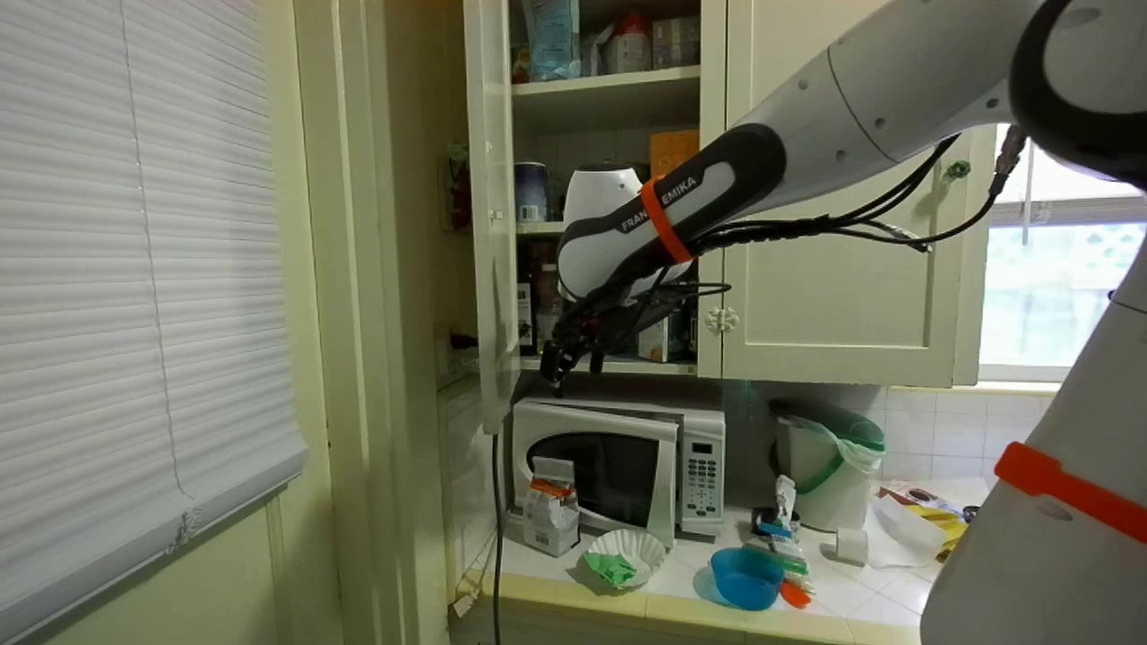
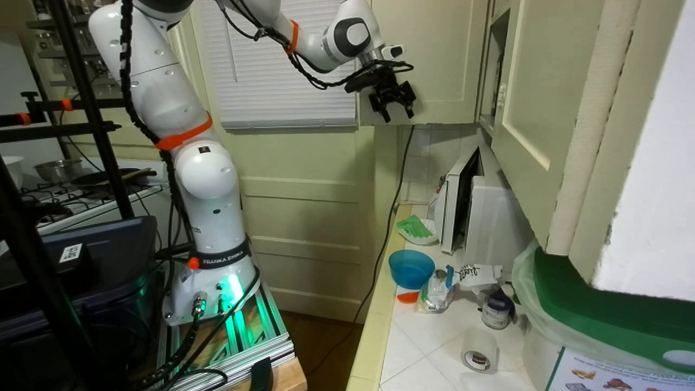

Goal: Move the white and blue packet to the right then put the white bowl inside the blue bowl.

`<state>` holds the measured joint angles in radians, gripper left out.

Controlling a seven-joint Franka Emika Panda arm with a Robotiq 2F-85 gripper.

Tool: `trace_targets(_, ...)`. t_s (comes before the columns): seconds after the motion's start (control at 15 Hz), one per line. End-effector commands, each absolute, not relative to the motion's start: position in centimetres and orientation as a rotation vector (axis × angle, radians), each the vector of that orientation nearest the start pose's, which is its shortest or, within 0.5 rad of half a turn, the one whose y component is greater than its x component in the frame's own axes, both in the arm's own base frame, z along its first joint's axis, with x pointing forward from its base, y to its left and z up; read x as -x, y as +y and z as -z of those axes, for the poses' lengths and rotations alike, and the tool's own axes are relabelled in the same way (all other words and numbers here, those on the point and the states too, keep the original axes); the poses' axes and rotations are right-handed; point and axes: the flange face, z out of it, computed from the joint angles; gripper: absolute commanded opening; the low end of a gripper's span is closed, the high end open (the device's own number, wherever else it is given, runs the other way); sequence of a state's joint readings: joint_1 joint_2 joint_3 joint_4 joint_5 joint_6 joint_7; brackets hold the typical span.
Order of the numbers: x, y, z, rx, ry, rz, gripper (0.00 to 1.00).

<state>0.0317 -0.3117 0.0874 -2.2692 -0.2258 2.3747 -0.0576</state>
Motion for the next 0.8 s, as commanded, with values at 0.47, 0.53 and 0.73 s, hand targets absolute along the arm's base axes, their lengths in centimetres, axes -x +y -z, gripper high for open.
trace_targets(0.47,-51.8,4.4,-50.6,3.239,-0.488,0.622,1.00)
trace_targets(0.53,-52.4,4.1,-50.0,3.260,-0.424,0.615,1.00)
trace_targets(0.73,-55.2,2.2,-48.1,3.257,-0.292,0.528,1.00)
